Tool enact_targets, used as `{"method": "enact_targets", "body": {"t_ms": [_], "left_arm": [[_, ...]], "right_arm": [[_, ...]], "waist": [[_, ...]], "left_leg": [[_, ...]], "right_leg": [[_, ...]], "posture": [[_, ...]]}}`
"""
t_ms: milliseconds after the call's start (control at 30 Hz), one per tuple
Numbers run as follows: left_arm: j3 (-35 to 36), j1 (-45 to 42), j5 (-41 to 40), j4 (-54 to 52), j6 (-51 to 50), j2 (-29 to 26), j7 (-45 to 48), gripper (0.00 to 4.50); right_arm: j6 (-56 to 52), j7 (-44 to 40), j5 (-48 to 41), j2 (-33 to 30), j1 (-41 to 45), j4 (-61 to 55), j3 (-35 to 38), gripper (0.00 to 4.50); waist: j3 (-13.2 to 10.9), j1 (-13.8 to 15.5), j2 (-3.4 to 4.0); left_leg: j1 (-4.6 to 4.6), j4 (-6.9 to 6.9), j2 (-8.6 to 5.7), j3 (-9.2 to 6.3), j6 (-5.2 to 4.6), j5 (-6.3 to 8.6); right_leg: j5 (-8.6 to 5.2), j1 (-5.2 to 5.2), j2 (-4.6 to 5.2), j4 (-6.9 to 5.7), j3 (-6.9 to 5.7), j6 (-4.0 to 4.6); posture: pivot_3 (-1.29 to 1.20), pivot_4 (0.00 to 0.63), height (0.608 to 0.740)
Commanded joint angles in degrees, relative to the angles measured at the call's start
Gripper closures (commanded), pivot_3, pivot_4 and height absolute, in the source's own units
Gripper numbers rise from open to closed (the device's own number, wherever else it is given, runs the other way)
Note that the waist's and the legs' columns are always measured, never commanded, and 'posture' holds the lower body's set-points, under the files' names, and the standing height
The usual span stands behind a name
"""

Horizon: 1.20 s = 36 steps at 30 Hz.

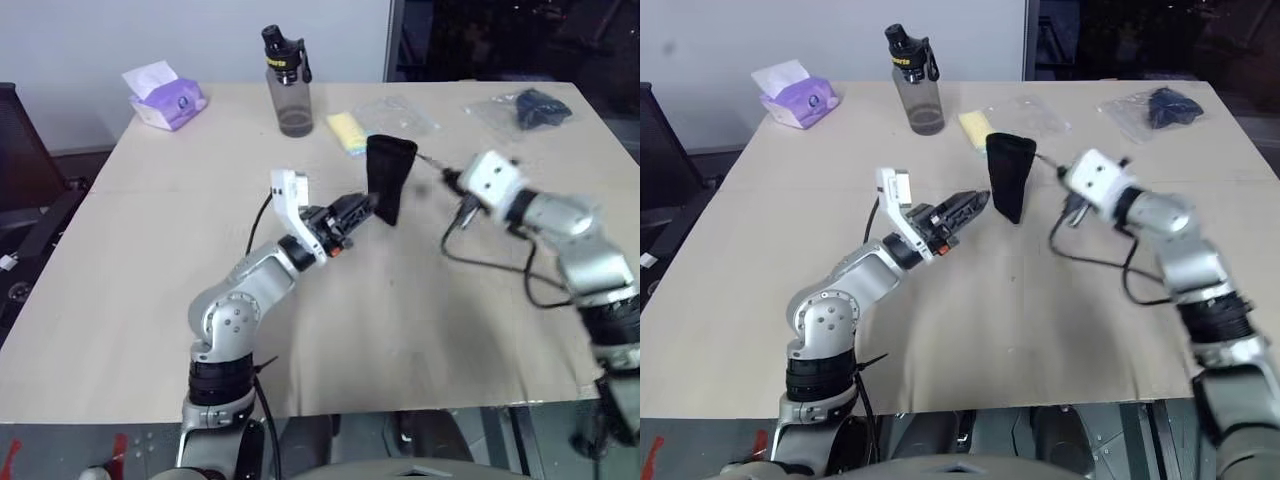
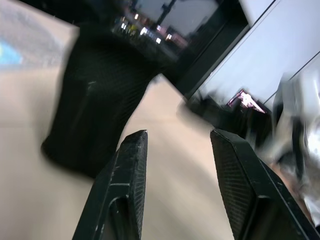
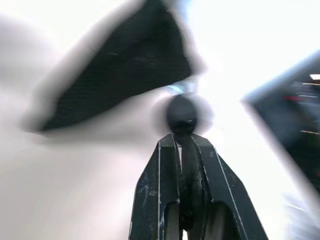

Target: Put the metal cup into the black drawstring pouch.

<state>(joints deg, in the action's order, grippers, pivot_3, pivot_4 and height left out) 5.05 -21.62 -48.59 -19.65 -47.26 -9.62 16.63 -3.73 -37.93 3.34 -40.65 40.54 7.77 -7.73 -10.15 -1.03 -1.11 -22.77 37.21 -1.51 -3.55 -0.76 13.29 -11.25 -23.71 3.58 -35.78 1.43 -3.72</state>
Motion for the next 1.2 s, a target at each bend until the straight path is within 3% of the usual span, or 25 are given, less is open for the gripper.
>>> {"method": "enact_targets", "body": {"t_ms": [33, 367, 500, 600, 700, 933, 1200], "left_arm": [[-0.53, -1.43, 0.27, -1.90, 1.96, -1.08, 2.53, 2.36], [5.29, -13.86, 1.42, 6.58, 4.76, -11.69, 11.16, 2.36], [-0.04, -17.01, 14.23, 14.35, 10.62, -19.13, 13.51, 2.36], [-3.87, -19.41, 24.88, 22.81, 15.31, -21.96, 9.86, 2.36], [-3.56, -23.03, 28.35, 27.34, 19.77, -19.75, 7.86, 2.36], [1.14, -31.18, 15.09, 19.00, 21.82, -8.40, 15.13, 2.36], [-2.19, -32.01, 11.84, 15.65, 17.03, -7.61, 21.55, 2.36]], "right_arm": [[7.00, 1.89, 2.61, 0.49, 6.44, 2.43, 0.82, 4.50], [18.11, 5.95, 5.34, 5.62, 16.71, 8.16, 1.02, 4.50], [19.01, 5.71, 4.70, 7.98, 19.64, 8.87, 1.37, 4.50], [19.90, 5.79, 5.04, 8.82, 21.08, 10.00, 1.20, 4.50], [20.53, 5.63, 5.26, 9.41, 21.88, 10.97, 0.82, 4.50], [20.52, 4.71, 5.59, 10.69, 22.90, 11.44, 0.28, 4.50], [20.28, 4.61, 6.09, 11.26, 24.04, 11.94, 0.06, 4.50]], "waist": [[0.00, -0.13, 0.00], [-0.07, 0.26, -0.01], [-0.08, 0.09, 0.01], [-0.07, 0.02, 0.01], [-0.08, 0.09, 0.01], [-0.12, 0.28, -0.07], [-0.11, -0.43, -0.05]], "left_leg": [[0.03, -0.05, 0.04, 0.02, 0.00, 0.00], [-0.06, -0.02, 0.06, -0.05, 0.02, -0.01], [-0.08, -0.02, 0.01, -0.03, 0.09, -0.05], [0.02, -0.18, 0.03, -0.04, 0.08, -0.05], [-0.01, -0.23, 0.04, -0.12, 0.07, -0.04], [-1.13, 0.08, -0.03, -0.12, 0.28, -0.17], [-0.95, -0.10, -0.01, -0.04, 0.27, -0.17]], "right_leg": [[0.00, 0.00, -0.02, -0.01, 0.01, 0.00], [0.01, -0.05, -0.10, -0.02, -0.01, 0.02], [0.01, -0.06, -0.04, 0.00, 0.01, 0.02], [0.01, -0.10, -0.07, -0.04, 0.00, 0.02], [0.01, -0.13, -0.08, -0.05, -0.06, 0.02], [0.14, -1.07, 0.19, -0.09, -0.08, -0.15], [0.14, -1.11, 0.03, -0.21, -0.04, -0.15]], "posture": [[0.00, 0.150, 0.740], [0.00, 0.150, 0.740], [0.00, 0.150, 0.740], [0.00, 0.150, 0.740], [0.00, 0.150, 0.740], [0.00, 0.150, 0.740], [0.00, 0.150, 0.740]]}}
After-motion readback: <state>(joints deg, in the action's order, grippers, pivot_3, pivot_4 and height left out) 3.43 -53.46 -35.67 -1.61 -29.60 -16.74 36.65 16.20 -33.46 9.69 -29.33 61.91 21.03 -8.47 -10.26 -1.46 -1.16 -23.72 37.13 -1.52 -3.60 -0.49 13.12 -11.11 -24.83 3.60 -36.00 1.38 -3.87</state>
